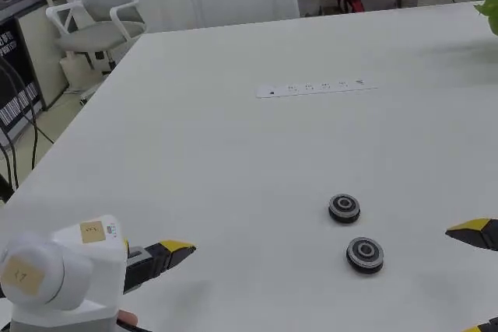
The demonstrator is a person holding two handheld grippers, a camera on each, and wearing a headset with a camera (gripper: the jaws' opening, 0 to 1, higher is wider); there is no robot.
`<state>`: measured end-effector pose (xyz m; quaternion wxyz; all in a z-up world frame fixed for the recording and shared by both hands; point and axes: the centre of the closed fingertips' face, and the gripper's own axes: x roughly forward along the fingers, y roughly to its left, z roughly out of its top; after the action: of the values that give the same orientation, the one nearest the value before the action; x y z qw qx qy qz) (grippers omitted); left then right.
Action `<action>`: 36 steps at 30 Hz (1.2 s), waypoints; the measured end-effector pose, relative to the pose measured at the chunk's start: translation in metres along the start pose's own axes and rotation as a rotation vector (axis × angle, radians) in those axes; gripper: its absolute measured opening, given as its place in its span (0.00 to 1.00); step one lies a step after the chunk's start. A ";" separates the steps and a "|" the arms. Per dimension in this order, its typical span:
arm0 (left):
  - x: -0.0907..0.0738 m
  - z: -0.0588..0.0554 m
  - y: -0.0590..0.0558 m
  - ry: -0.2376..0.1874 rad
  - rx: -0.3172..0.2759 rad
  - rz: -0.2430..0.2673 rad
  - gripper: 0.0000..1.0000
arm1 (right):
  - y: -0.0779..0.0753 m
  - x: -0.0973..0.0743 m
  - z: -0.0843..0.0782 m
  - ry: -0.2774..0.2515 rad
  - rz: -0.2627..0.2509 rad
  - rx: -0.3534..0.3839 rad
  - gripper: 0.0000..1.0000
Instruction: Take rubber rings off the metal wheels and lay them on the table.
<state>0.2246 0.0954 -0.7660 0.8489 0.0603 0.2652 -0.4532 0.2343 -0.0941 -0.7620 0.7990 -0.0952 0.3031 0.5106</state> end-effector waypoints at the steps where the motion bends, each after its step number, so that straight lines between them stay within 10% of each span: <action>1: 0.000 0.000 0.001 0.000 0.002 0.001 1.00 | 0.000 0.000 0.000 0.000 0.000 0.000 1.00; 18: -0.009 0.023 0.020 -0.042 0.030 0.069 1.00 | -0.004 -0.002 0.001 -0.012 -0.019 0.002 1.00; 36: -0.003 0.027 0.017 -0.053 0.018 0.066 1.00 | -0.012 -0.009 0.002 -0.030 -0.046 0.007 0.99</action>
<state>0.2471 0.0984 -0.7440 0.8696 0.0647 0.2365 -0.4286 0.2428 -0.1056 -0.7570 0.8153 -0.0914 0.2906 0.4924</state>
